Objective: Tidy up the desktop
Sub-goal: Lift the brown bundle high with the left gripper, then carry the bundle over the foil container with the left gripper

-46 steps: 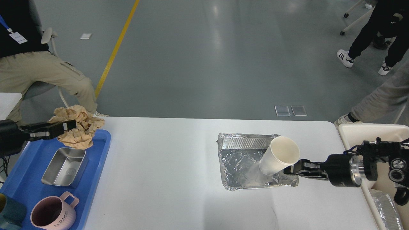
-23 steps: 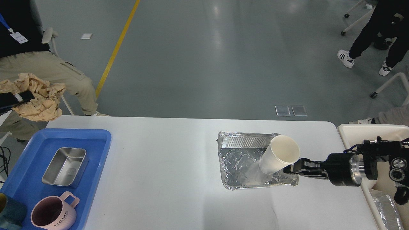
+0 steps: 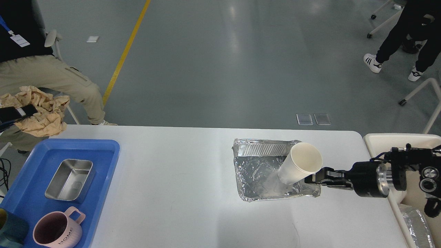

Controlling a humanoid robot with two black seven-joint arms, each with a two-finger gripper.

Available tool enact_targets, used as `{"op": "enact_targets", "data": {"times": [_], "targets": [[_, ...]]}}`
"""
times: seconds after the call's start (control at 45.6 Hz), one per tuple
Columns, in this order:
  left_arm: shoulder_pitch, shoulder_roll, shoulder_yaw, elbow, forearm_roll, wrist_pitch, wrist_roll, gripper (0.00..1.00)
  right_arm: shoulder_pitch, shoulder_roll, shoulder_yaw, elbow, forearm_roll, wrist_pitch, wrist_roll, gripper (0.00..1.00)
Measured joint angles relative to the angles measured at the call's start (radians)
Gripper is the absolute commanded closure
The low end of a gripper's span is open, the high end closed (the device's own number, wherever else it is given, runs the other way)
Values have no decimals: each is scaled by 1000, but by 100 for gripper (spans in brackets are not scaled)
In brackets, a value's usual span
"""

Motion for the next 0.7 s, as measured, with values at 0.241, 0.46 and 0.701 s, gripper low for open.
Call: {"op": "enact_targets", "data": {"times": [0.241,0.46,0.701], "targets": [[-151,-93,-12,3,421,-138,0,86,8,-9,3,9,0,0,0,100],[-438,-242,-11,9,705,-425,1,86,11,-10,2,12,0,0,1,100],[-688,-527,-1,41,920,-665,1,86,11,-10,2,12,-1,0,2,100]]}}
